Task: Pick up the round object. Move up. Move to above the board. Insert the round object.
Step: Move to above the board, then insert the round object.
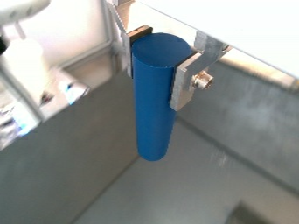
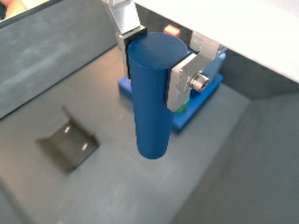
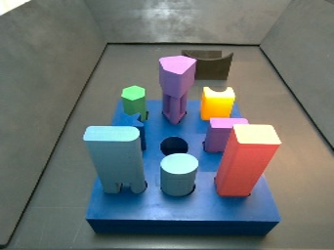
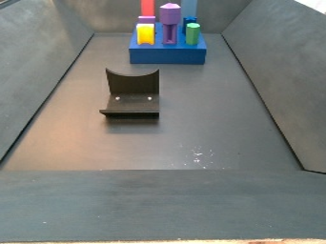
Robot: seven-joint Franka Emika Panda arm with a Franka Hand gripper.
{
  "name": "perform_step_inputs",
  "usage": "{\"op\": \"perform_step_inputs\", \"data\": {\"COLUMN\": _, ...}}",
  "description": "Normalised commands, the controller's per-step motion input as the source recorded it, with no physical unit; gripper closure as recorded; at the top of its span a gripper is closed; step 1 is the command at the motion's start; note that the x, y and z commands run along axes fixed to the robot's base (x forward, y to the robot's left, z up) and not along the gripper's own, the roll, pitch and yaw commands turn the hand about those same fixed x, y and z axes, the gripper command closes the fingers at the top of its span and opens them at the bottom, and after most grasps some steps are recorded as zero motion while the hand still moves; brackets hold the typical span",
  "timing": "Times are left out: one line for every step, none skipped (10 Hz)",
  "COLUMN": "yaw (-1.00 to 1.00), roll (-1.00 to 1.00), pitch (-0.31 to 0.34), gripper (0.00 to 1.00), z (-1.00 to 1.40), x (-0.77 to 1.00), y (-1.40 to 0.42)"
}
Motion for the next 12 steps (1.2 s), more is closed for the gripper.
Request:
{"op": "perform_step_inputs", "data": {"yaw": 0.09, "roll": -0.1, "pitch": 0.046, "gripper": 1.0, "z": -0.27, "x": 0.57, "y": -1.0}}
{"op": "perform_step_inputs", "data": {"yaw": 0.05, "roll": -0.09, "pitch": 0.055, "gripper": 1.0, "z": -0.26, "x": 0.58, "y": -1.0}}
{"op": "perform_step_inputs", "data": {"yaw": 0.03, "roll": -0.05, "pitch": 0.032, "gripper": 1.0, "z": -0.27, "x": 0.58, "y": -1.0}}
{"op": "perform_step_inputs", "data": {"yaw": 0.02, "roll": -0.01, "pitch": 0.015, "gripper": 1.0, "z": -0.26, "x": 0.58, "y": -1.0}}
{"op": "perform_step_inputs", "data": {"yaw": 0.01, "roll": -0.02, "pitch": 0.022, "gripper": 1.0, "z": -0.26, "x": 0.6, "y": -1.0}}
{"op": "perform_step_inputs", "data": {"yaw": 0.01, "roll": 0.0, "pitch": 0.027, "gripper": 1.0, "z": -0.25, "x": 0.62, "y": -1.0}}
{"op": "perform_step_inputs", "data": {"yaw": 0.01, "roll": 0.02, "pitch": 0.034, "gripper": 1.0, "z": -0.25, "x": 0.64, "y": -1.0}}
{"op": "perform_step_inputs", "data": {"yaw": 0.01, "roll": 0.03, "pitch": 0.037, "gripper": 1.0, "z": -0.21, "x": 0.58, "y": -0.85}}
{"op": "perform_step_inputs", "data": {"yaw": 0.01, "roll": 0.05, "pitch": 0.032, "gripper": 1.0, "z": -0.12, "x": 0.37, "y": -0.5}}
{"op": "perform_step_inputs", "data": {"yaw": 0.01, "roll": 0.06, "pitch": 0.022, "gripper": 1.0, "z": -0.05, "x": 0.22, "y": -0.28}}
{"op": "perform_step_inputs", "data": {"yaw": 0.0, "roll": -0.01, "pitch": 0.0, "gripper": 1.0, "z": 0.0, "x": 0.0, "y": 0.0}}
{"op": "perform_step_inputs", "data": {"yaw": 0.14, "roll": -0.02, "pitch": -0.01, "gripper": 1.0, "z": -0.03, "x": 0.0, "y": -0.21}}
